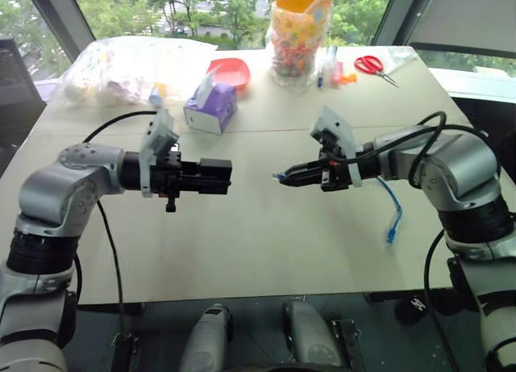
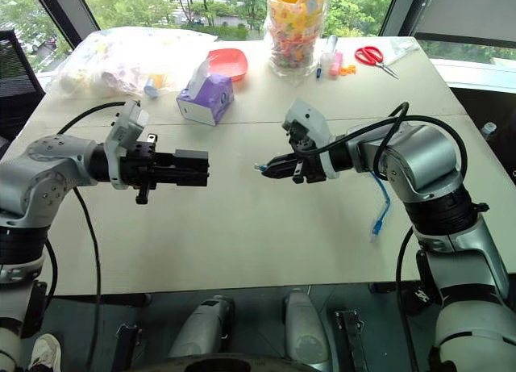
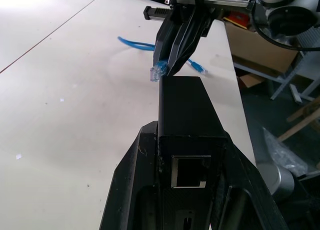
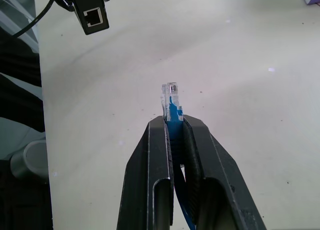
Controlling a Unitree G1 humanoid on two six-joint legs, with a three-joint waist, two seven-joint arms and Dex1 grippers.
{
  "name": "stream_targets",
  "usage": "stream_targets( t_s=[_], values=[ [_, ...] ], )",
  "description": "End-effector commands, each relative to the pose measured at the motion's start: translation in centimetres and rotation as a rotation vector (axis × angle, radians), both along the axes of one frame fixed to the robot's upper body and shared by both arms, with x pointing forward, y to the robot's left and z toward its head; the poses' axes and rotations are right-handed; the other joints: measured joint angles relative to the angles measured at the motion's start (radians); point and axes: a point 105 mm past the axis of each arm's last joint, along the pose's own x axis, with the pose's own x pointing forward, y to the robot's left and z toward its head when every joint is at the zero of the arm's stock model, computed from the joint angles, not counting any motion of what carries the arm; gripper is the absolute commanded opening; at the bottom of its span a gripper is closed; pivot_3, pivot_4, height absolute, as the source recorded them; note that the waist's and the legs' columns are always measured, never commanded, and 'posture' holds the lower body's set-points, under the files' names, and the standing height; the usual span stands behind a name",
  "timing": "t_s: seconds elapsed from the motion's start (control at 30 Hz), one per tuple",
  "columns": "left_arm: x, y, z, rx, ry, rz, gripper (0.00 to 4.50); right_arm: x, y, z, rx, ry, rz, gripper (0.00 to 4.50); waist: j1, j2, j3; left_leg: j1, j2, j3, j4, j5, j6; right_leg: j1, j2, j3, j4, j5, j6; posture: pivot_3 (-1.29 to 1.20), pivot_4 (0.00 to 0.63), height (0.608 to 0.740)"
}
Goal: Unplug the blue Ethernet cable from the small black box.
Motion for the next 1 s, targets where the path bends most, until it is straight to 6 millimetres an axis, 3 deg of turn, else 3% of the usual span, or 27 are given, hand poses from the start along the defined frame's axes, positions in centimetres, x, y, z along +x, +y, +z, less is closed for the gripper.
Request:
stream_targets(
  t_s=[0.03, 0.2, 0.3, 0.33, 0.4, 0.57, 0.7, 1.0],
  values=[
    [-0.2, 0.0, 1.0, -0.017, -0.041, -0.004, 0.54, 0.5, -0.1, 1.3, 0.033, -0.056, -0.013, 0.05, 0.002, 0.000, 0.000, 0.000, 0.000, 0.000, 0.000, 0.000, 0.000, 0.000, 0.000, 0.000, 0.000, 0.000, 0.000, 0.00, 0.150, 0.740],
    [0.2, -0.7, 0.4, -0.044, -0.022, 0.014, 0.54, 3.1, 0.4, 0.2, 0.038, -0.114, -0.115, 0.05, 0.003, 0.000, 0.000, 0.000, 0.000, 0.000, 0.001, 0.000, 0.000, 0.000, 0.000, 0.000, 0.000, 0.000, 0.000, 0.00, 0.150, 0.740],
    [1.8, -1.9, -2.1, -0.033, -0.103, 0.107, 0.54, 7.8, -0.1, -1.0, 0.064, -0.131, -0.369, 0.05, 0.000, 0.000, 0.000, 0.000, 0.000, 0.000, 0.001, 0.000, 0.000, 0.001, 0.000, 0.000, 0.000, 0.000, 0.000, 0.00, 0.150, 0.740],
    [2.4, -2.4, -2.7, -0.042, -0.124, 0.141, 0.54, 8.7, -0.2, -1.3, 0.073, -0.126, -0.421, 0.87, 0.002, 0.000, -0.001, 0.001, 0.000, 0.001, 0.001, 0.000, 0.000, 0.002, 0.000, 0.001, 0.000, 0.000, 0.000, 0.00, 0.150, 0.740],
    [3.0, -2.9, -3.5, -0.053, -0.155, 0.180, 0.54, 9.0, 0.1, -1.3, 0.093, -0.117, -0.426, 1.65, 0.006, 0.000, 0.000, 0.001, 0.000, 0.001, 0.001, 0.000, 0.000, 0.001, 0.000, 0.001, 0.000, 0.001, -0.001, 0.00, 0.150, 0.740],
    [4.9, -3.3, -5.3, -0.036, -0.258, 0.270, 0.54, 8.6, 0.0, -1.4, 0.099, -0.123, -0.435, 4.38, 0.009, 0.000, 0.000, -0.006, -0.001, 0.000, 0.001, 0.000, 0.000, -0.005, -0.001, 0.001, 0.000, 0.001, -0.001, 0.00, 0.150, 0.740],
    [6.9, -4.1, -7.0, -0.065, -0.323, 0.367, 0.54, 7.6, -1.6, -1.5, 0.098, -0.132, -0.496, 4.45, 0.024, 0.000, -0.001, -0.006, -0.002, 0.000, 0.001, 0.000, 0.000, -0.005, -0.001, 0.000, 0.000, 0.001, -0.001, 0.00, 0.150, 0.740],
    [7.3, -3.1, -11.8, -0.044, -0.278, 0.443, 0.54, 4.0, -3.3, -1.9, 0.109, -0.109, -0.570, 4.45, 0.028, 0.000, -0.001, -0.005, -0.001, 0.000, 0.001, 0.000, 0.000, -0.005, -0.001, 0.000, 0.001, 0.001, 0.000, 0.00, 0.150, 0.740]
  ],
)
